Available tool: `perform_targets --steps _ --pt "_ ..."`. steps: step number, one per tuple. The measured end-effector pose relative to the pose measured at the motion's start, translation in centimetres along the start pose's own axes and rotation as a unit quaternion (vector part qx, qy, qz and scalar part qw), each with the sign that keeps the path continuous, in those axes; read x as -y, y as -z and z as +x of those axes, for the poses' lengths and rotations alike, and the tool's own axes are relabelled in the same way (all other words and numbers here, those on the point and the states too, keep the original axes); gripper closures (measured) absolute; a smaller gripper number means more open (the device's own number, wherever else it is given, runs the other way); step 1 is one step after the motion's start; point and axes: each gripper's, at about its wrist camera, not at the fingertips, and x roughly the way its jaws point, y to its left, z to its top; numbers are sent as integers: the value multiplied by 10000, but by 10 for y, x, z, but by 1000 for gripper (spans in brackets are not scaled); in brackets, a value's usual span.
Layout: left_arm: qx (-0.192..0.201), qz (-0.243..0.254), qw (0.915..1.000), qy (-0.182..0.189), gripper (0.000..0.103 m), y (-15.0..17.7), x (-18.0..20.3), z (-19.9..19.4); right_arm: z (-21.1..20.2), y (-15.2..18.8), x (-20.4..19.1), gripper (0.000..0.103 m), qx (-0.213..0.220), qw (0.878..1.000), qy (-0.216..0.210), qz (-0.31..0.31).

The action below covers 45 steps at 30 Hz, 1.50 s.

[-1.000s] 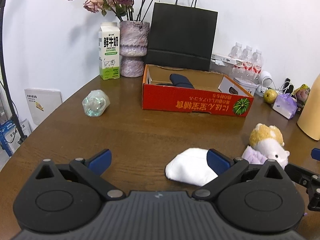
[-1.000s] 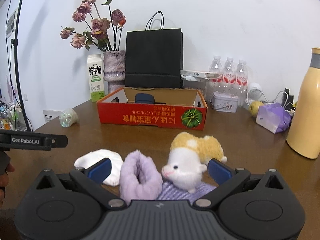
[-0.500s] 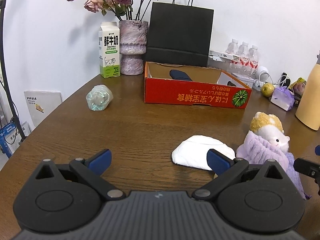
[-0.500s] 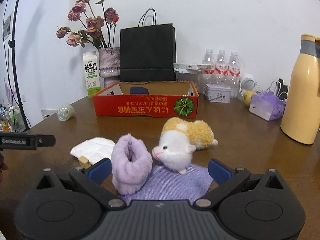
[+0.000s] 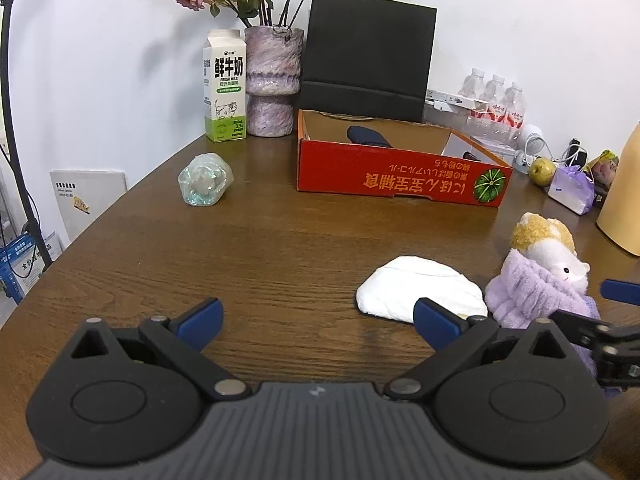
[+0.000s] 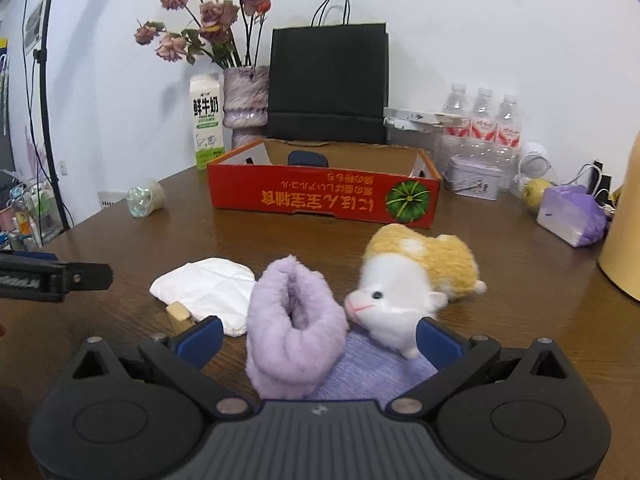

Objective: Organize objects
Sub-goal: 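Move both tools back toward the lilac sock and plastic bag, then grasp the lilac fuzzy sock with the right tool and lift it, then grasp the clear plastic bag with the left tool while the right tool holds the sock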

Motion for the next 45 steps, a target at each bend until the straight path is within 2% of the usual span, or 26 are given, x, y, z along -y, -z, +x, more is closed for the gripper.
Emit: perform_targets --steps 5,8,12,18,23,29,35,41,45 --pt "11 -9 10000 -36 0 0 -3 0 20 1 -7 24 -195 9997 -130 -44" --pt "17 -13 10000 4 0 -1 -2 1 25 4 -6 50 -257 9995 -173 9" --pt "-26 31 10000 66 0 0 4 5 24 8 -6 68 -139 9997 -208 15" --pt "-77 28 9999 81 0 2 6 9 13 8 -3 71 192 9996 -170 72" --pt "-4 41 10000 -44 0 -4 -2 8 7 7 -4 71 404 9991 -96 33" --pt "177 57 9993 -315 0 -19 -28 8 6 5 -4 71 499 9987 -42 64" --pt "217 124 9988 -420 0 -34 -54 17 6 -3 -6 71 604 9981 73 124" --pt "160 97 9986 -502 0 -48 -85 36 9 -14 -13 71 666 9976 187 98" --pt "94 85 9990 -420 0 -56 -104 53 14 -23 -16 71 675 9974 226 124"
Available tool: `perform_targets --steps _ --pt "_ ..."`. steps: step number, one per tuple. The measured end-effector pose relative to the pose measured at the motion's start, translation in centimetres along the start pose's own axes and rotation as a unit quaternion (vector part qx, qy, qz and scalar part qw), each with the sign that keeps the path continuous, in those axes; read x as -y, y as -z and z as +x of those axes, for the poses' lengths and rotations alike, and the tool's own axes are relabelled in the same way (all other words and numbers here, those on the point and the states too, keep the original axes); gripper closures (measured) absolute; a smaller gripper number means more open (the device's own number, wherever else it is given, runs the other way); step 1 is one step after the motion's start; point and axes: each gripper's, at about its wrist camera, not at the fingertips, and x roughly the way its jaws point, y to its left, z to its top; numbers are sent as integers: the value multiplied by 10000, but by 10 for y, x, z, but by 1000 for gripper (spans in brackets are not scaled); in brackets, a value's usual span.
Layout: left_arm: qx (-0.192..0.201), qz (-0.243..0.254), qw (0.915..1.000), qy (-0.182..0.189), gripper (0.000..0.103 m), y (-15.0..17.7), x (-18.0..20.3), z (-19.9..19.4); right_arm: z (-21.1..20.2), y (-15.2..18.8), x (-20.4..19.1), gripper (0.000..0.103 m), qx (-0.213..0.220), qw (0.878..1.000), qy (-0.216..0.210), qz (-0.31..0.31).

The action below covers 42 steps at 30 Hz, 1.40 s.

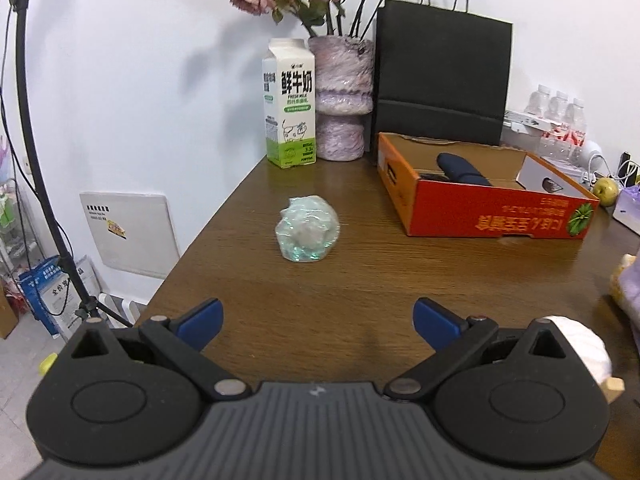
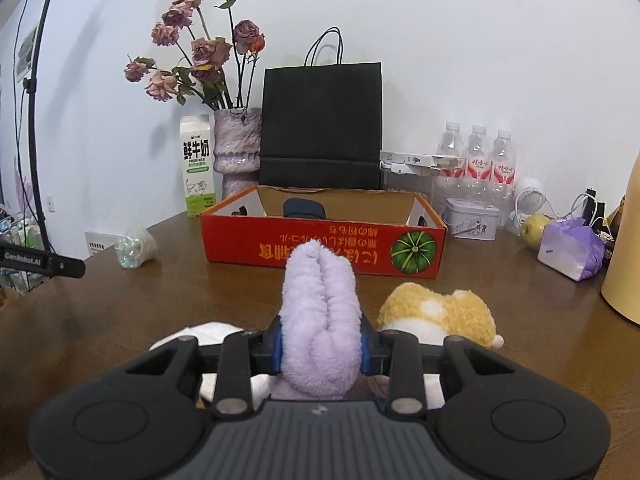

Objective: Organize objects
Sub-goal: 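Grasp the clear plastic bag with the left tool while the right tool holds the sock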

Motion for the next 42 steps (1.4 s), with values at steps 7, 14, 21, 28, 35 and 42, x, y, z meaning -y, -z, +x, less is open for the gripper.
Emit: perform_targets --steps 7,14,21,28,35,42 --pt "-126 111 9999 35 0 -12 -18 33 15 -9 -7 71 -87 9998 172 -30" --pt "-157 111 9997 123 0 -26 -32 63 31 -20 -10 71 -134 9994 326 -22" --pt "-221 153 9994 198 0 -41 -39 95 48 -30 -13 71 -171 9988 462 8" --pt "-172 187 9985 479 0 -55 -29 125 61 -32 -13 71 -258 9979 588 17" --pt "-166 228 9985 474 38 -58 -13 150 65 -32 -12 71 -304 9971 697 -5" --pt "-78 -209 9988 439 63 -58 -31 136 61 -31 -13 71 -284 9972 688 -16"
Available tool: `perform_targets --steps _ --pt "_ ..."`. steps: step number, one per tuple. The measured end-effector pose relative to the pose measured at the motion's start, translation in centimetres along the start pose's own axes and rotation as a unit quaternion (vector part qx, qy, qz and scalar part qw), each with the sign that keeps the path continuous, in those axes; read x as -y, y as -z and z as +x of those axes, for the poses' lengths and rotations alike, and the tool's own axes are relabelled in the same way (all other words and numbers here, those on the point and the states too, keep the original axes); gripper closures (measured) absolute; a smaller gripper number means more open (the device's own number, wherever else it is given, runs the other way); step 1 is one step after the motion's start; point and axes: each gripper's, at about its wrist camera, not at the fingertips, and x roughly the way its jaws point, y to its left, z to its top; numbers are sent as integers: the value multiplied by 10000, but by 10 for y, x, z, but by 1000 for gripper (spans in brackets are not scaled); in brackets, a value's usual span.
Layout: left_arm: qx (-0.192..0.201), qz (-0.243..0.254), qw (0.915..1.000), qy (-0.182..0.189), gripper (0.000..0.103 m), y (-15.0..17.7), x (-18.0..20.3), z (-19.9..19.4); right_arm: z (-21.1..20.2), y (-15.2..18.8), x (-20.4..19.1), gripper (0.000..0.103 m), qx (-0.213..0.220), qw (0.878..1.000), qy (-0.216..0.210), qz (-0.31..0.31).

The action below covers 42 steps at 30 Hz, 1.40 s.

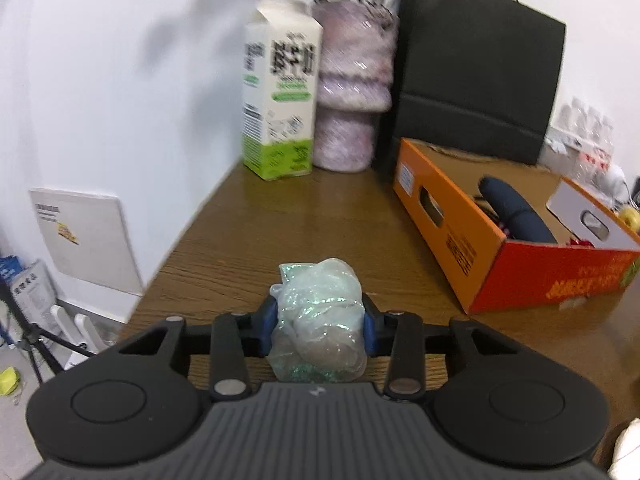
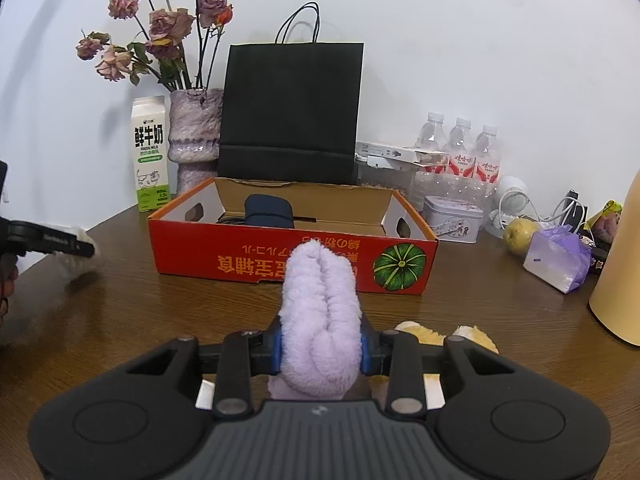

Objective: Organize objects
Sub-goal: 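Grasp the clear plastic bag with the left tool while the right tool holds the sock, then carry the plastic bag and sock with both tools over the red box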

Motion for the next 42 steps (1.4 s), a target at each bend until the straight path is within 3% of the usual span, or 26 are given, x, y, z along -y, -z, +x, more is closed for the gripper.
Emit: perform_targets --steps 5,14,22,30,42 --pt "-46 -262 9996 -35 63 7 -4 -21 -6 2 -1 71 48 9999 -77 54" --pt "106 43 9999 -49 63 36 30 -71 -24 7 4 71 190 9994 -288 97" --pt "518 -196 9984 -110 63 61 58 -133 -40 13 11 71 262 9982 -527 120" --pt "524 -57 9983 -260 63 83 91 -176 -62 19 23 71 428 9965 -693 162" --pt "550 266 9980 -155 63 100 146 -219 -88 29 36 71 585 9932 -990 167"
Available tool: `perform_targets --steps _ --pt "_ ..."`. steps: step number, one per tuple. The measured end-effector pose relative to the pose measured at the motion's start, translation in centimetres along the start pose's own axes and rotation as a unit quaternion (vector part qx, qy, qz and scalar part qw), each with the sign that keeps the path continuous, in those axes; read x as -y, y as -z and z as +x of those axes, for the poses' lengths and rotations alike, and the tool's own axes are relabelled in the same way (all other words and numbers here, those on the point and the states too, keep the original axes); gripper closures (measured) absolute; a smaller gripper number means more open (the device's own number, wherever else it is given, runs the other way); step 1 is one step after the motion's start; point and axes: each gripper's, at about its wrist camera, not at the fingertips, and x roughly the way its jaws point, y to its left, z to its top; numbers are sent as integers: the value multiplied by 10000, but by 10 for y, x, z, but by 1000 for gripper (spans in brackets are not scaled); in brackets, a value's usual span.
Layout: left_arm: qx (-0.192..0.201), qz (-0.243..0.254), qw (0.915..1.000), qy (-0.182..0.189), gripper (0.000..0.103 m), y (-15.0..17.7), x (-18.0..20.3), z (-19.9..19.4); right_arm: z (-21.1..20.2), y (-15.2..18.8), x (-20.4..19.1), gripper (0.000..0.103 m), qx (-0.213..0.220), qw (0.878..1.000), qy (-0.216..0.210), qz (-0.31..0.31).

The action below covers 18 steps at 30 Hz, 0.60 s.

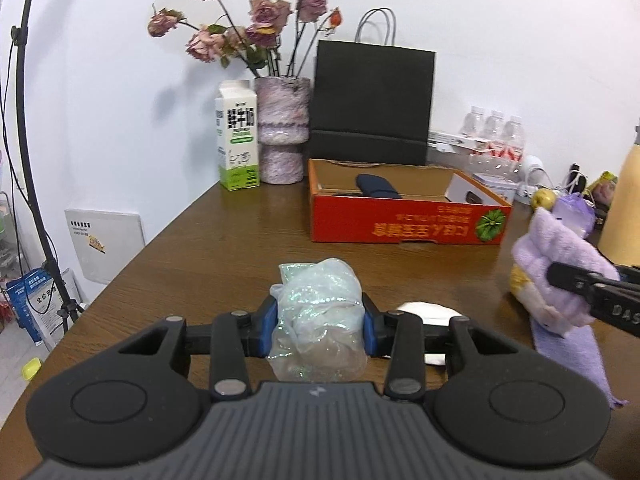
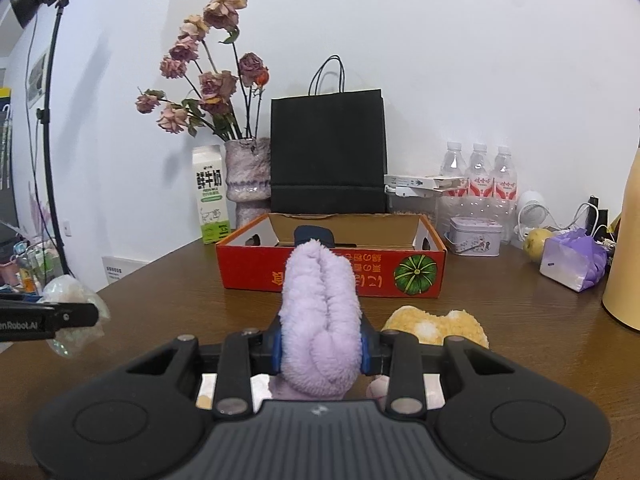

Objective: Organize objects
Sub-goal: 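Carry the plastic bag and sock with both tools over the red box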

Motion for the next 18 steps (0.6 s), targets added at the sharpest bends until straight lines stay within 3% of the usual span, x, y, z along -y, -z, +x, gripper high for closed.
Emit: perform_targets --steps 10,18 --pt "-29 44 9997 223 63 -1 43 -6 -10 1 -1 71 -10 9998 -151 -119" --pt "127 -70 9993 340 62 -25 66 11 1 -22 2 71 106 9997 -112 -189"
